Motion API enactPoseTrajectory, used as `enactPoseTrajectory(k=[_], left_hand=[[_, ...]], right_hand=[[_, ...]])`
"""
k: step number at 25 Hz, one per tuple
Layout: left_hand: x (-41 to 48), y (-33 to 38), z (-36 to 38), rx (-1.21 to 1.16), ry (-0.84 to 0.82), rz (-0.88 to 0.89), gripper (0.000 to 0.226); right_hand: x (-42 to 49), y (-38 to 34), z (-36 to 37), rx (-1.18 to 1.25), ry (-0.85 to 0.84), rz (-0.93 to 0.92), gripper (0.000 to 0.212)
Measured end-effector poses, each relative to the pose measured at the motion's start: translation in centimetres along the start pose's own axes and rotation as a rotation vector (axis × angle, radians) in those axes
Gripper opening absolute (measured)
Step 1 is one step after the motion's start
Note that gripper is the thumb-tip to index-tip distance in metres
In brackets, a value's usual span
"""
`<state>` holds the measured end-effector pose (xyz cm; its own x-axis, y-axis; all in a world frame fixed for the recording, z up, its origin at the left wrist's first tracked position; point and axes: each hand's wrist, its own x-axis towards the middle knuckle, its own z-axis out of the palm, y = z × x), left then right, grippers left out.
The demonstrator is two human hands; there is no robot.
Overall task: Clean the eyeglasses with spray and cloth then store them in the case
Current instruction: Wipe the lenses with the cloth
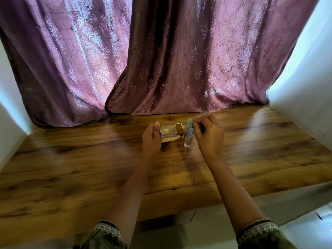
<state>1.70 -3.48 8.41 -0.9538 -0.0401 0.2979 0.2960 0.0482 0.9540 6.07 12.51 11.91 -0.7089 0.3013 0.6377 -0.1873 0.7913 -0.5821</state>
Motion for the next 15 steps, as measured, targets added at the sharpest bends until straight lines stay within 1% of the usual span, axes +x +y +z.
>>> enactPoseTrajectory(k=[3, 7, 11, 13, 15], left_hand=[[-0.1, 0.3, 0.1, -0.008, 0.017, -0.003, 0.030], [-0.2, 0.5, 0.1, -0.006, 0.022, -0.004, 0.026], [0.1, 0.4, -0.1, 0.029, -0.009, 0.020, 0.032], [0.1, 0.3, 0.0, 0.044, -0.032, 0.028, 0.032], [0.0, 0.3, 0.1, 0.044, -0.036, 0.039, 0.031]], right_hand=[[0.3, -1.0, 0.9, -0.001, -0.045, -0.026, 0.015], [-2.3, -0.9, 1.0, 0.006, -0.089, -0.087, 0.017], [-1.9, 0.1, 0.1, -0.031, -0.035, -0.008, 0.014], [-0.6, 0.1, 0.0, -0.041, 0.007, 0.021, 0.012], [0.4, -0.5, 0.3, -0.038, 0.008, 0.037, 0.012]])
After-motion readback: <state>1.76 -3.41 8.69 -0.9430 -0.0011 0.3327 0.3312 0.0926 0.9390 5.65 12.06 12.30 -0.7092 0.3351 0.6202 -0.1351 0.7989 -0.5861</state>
